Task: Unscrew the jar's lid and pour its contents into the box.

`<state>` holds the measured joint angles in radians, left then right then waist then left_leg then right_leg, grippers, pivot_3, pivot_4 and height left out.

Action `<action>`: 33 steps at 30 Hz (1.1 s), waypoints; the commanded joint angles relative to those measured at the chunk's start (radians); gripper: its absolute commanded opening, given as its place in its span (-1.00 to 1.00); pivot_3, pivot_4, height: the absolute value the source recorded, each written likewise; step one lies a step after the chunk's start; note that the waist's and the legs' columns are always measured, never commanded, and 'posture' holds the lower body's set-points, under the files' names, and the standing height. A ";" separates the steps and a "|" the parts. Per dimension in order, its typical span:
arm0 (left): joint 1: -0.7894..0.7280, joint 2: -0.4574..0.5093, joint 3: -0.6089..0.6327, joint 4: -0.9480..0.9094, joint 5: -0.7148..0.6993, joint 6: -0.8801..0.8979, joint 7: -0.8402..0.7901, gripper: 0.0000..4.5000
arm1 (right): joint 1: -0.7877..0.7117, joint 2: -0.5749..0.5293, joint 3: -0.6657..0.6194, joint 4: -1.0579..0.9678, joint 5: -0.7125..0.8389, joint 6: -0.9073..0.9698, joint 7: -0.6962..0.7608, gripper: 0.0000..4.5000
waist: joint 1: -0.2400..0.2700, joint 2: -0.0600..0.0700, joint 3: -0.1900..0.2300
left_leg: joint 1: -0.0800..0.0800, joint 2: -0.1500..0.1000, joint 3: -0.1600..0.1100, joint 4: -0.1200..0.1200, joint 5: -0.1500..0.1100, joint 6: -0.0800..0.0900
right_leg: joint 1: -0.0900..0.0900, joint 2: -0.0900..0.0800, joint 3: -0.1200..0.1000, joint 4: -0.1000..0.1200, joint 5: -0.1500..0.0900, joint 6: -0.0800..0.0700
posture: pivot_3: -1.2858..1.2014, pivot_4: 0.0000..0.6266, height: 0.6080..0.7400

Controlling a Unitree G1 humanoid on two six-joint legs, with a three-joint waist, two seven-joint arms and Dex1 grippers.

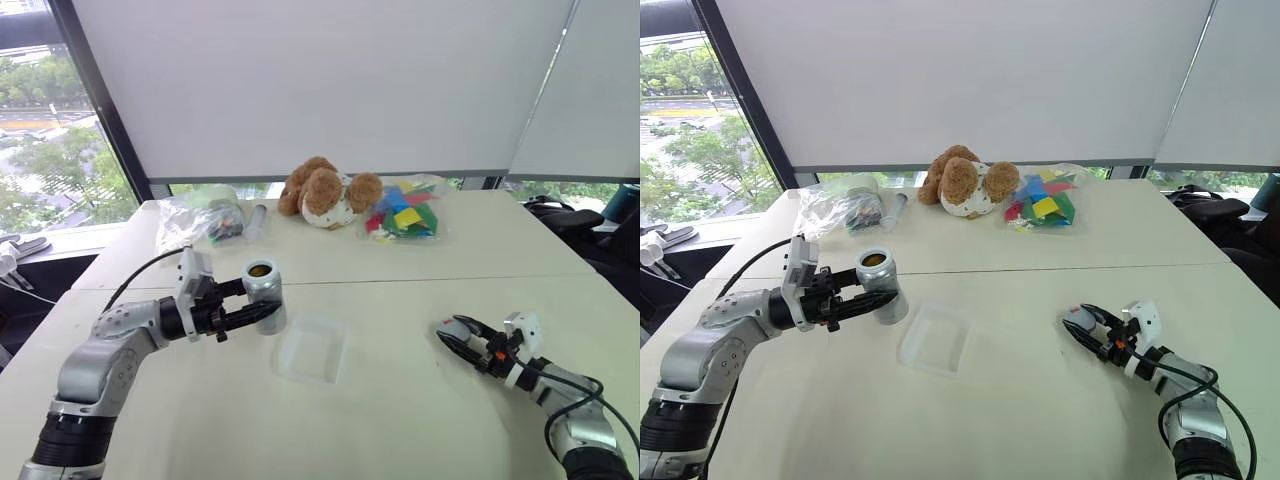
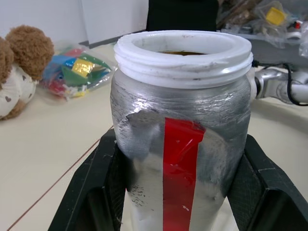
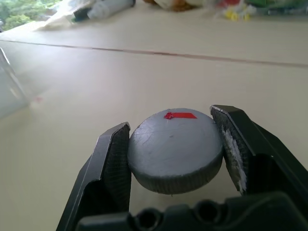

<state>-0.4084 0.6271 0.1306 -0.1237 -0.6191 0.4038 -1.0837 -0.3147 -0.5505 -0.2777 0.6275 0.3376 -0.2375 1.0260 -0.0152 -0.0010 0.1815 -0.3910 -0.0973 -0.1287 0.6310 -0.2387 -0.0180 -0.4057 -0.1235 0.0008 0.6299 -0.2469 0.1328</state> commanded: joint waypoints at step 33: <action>-0.207 0.095 -0.411 0.291 1.725 -1.144 1.293 -0.06 | 0.281 -0.152 0.040 -0.941 0.281 0.359 0.090 0.98 | 0.028 -0.002 0.000 | -0.002 0.002 0.001 -0.001 0.000 0.000 | 0.000 0.001 0.000 -0.005 0.000 0.000 | 0.03 -0.52 1.00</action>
<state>-0.6004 0.7007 -0.2537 0.1611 0.9582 -0.7622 0.0256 -0.0345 -0.7119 -0.2116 -0.3032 0.6117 0.1379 1.1263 0.0132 -0.0028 0.1816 -0.3926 -0.0952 -0.1274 0.6303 -0.2391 -0.0183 -0.4056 -0.1222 0.0008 0.6253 -0.2465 0.1330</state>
